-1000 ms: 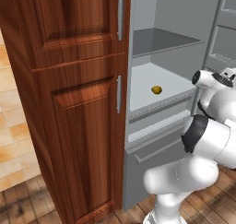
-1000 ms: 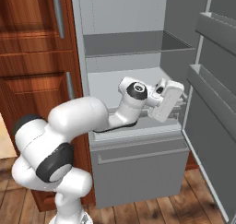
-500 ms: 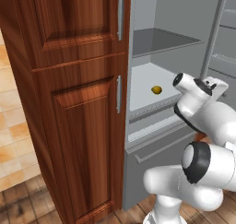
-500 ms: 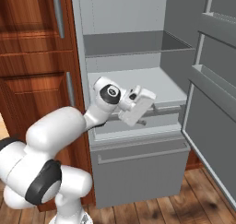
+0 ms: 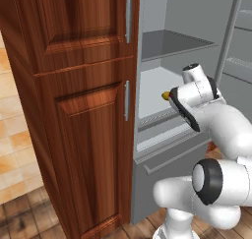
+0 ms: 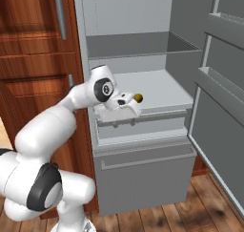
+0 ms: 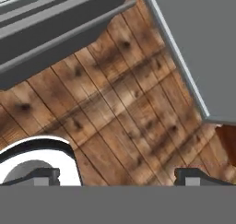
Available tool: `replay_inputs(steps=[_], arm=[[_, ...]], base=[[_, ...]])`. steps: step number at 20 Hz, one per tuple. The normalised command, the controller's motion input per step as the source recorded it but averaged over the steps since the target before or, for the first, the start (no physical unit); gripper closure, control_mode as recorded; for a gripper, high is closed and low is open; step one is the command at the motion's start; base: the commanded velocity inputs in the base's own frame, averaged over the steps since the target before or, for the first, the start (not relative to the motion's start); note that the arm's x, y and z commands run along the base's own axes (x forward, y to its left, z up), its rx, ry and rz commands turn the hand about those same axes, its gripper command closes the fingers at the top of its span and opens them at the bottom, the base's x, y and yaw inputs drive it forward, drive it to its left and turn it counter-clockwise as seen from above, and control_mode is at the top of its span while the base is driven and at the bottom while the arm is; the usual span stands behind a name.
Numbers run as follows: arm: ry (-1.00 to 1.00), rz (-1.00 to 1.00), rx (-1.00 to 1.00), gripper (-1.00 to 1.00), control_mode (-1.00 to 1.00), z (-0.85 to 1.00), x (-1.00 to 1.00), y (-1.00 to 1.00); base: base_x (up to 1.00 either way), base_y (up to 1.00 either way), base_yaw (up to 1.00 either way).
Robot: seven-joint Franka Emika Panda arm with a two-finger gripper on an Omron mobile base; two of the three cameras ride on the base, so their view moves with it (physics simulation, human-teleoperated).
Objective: Retrieve a lemon from the fridge and place it on the cutting board with the fish.
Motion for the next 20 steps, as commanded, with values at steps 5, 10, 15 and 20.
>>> replay_inputs(steps=[5,10,15,20], arm=[[0.0,-0.05,0.72,-1.0,-1.0,-0.28,-0.09,0.87],[-0.13,0.04,0.19,-1.0,-1.0,0.0,-0.69,0.06],[-0.22,0.11,-0.15,-1.0,-1.0,0.1,-0.57,0.08],[-0.01,0.17,-0.11,-1.0,-1.0,-0.35,-0.46,0.05]], base=[[0.0,0.0,0.0],[0.0,0.0,0.0],[0.0,0.0,0.0],[0.0,0.0,0.0]])
